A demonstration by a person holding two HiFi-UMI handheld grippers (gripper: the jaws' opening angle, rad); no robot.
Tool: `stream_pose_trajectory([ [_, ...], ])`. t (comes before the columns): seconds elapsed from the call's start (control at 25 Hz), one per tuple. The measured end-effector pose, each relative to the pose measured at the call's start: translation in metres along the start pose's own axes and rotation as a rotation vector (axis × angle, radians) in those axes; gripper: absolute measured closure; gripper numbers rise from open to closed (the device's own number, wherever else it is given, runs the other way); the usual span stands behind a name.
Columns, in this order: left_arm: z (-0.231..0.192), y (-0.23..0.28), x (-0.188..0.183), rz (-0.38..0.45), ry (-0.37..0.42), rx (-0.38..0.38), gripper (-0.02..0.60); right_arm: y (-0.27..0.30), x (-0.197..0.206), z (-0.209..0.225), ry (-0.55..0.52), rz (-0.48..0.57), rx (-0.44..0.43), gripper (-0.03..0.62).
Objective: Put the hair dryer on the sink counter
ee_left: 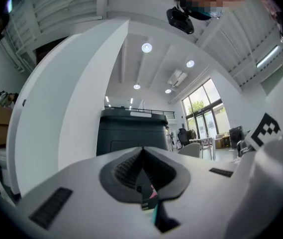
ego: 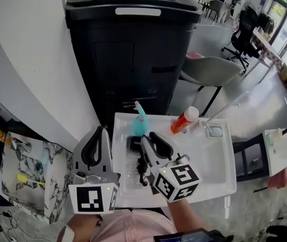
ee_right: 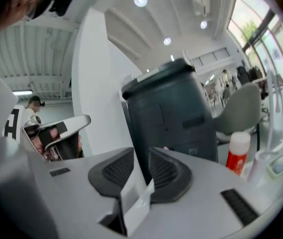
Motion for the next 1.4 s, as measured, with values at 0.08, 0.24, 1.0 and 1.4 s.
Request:
stream_pose_trajectory([
  [0.08, 0.002, 0.002, -0.016, 0.04, 0.012, 0.011, 0.571, -0.008, -0.024, -0.009, -0.102, 0.099, 0.021, 0.543],
  [0.24, 0.003, 0.003, -0.035, 0.1, 0.025, 0.023, 0.571, -0.017, -0.05, -0.025, -0.228, 0.198, 0.032, 0.594],
  [1.0, 0.014, -0.004, -0.043, 0.129, 0.017, 0.055, 0.571, -0.032, -0.059, -0.039, -0.298, 0.253, 0.013, 0.597],
  [1.4, 0.017, -0.004, -0.041, 0.121, 0.015, 0.056, 0.572, -0.032, -0.059, -0.038, -0.292, 0.245, -0.001, 0.597],
])
Point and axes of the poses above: the fingertips, and each gripper's own axes: y forward along the fingers, z to its right, x out of its underside, the point moved 8 cm from there along -y, backward along the fingers, and after that the axes turned 13 degrees about z, right-handed, at the moved point
